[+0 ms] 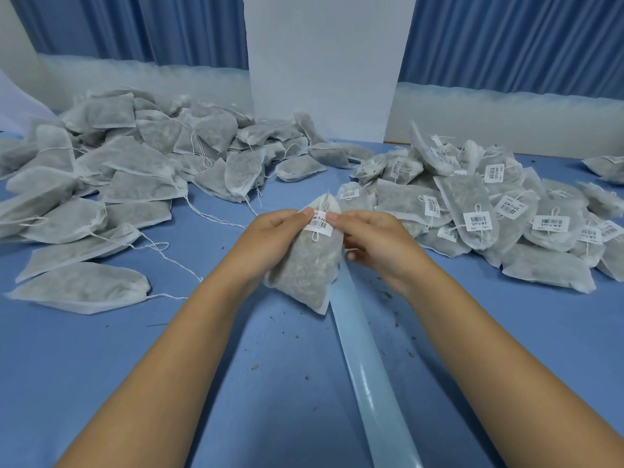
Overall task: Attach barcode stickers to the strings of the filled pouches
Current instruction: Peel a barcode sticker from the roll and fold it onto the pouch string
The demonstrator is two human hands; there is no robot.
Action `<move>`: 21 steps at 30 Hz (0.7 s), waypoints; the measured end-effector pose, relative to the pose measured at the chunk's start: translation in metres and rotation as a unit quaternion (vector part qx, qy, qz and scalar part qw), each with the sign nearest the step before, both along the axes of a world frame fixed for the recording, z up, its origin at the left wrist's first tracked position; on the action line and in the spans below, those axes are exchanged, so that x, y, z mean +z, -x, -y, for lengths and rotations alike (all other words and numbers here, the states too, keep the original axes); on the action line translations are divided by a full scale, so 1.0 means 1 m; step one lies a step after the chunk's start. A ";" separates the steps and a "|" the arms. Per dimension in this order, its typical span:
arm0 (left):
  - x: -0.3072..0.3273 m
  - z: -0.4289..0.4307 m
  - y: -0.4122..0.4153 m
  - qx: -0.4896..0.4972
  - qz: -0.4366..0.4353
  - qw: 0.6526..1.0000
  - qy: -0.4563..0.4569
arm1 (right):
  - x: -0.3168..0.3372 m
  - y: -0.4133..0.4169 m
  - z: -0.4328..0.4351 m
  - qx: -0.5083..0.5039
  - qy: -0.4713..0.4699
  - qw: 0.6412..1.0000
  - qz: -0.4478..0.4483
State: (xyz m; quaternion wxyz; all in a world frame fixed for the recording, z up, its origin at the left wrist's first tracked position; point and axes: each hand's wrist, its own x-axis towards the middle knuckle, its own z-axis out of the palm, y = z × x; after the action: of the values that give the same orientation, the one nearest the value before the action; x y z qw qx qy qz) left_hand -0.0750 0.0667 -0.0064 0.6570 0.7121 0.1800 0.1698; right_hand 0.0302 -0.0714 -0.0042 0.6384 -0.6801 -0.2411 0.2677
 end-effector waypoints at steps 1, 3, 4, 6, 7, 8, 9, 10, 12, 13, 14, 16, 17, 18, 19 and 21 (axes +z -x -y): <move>0.000 0.001 0.000 -0.009 0.015 1.000 0.014 | 0.000 -0.001 0.000 0.022 -0.025 0.999 -0.043; 0.000 0.002 0.001 -0.024 0.036 0.999 0.033 | 0.000 -0.001 0.000 0.052 -0.084 0.988 -0.116; 0.000 0.003 0.001 -0.028 0.042 0.998 0.036 | 0.001 -0.001 -0.001 0.059 -0.107 0.983 -0.140; -0.001 0.003 0.000 -0.025 0.046 0.998 0.031 | 0.000 -0.001 -0.002 0.059 -0.127 0.978 -0.153; -0.002 0.004 0.000 -0.018 0.045 0.999 0.022 | -0.001 -0.001 -0.002 0.056 -0.123 0.981 -0.143; -0.003 0.004 -0.001 -0.008 0.042 0.999 0.010 | -0.002 0.000 -0.003 0.050 -0.112 0.984 -0.126; -0.004 0.005 -0.003 0.005 0.039 0.999 0.000 | -0.001 0.001 -0.003 0.043 -0.101 0.988 -0.109; -0.005 0.005 -0.004 0.022 0.037 0.999 -0.005 | 0.000 0.003 -0.003 0.038 -0.091 0.990 -0.097; -0.006 0.004 -0.007 0.071 0.039 0.997 0.008 | 0.003 0.005 -0.002 0.035 -0.063 0.995 -0.068; -0.006 0.003 -0.008 0.101 0.044 0.994 0.025 | 0.004 0.007 -0.001 0.036 -0.038 0.998 -0.040; -0.006 0.002 -0.009 0.133 0.052 0.989 0.043 | 0.005 0.009 0.000 0.041 -0.008 0.999 -0.008; -0.006 -0.002 -0.011 0.194 0.066 0.976 0.067 | 0.005 0.014 0.001 0.071 0.034 0.996 0.044; -0.007 -0.003 -0.011 0.215 0.066 0.972 0.074 | 0.004 0.017 0.000 0.086 0.033 0.994 0.063; -0.006 -0.004 -0.011 0.226 0.062 0.969 0.078 | 0.002 0.019 -0.001 0.090 0.017 0.992 0.081; -0.006 -0.004 -0.010 0.229 0.057 0.969 0.081 | 0.001 0.020 -0.003 0.077 -0.006 0.992 0.097; -0.006 -0.006 -0.010 0.217 0.037 0.973 0.076 | 0.000 0.018 -0.004 0.027 -0.054 0.992 0.115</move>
State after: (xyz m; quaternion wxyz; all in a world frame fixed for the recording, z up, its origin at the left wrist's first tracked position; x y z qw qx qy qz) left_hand -0.0653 0.0729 -0.0125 0.6626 0.5976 0.3184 0.3201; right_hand 0.0117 -0.0672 -0.0044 0.6348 -0.6643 -0.3451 0.1917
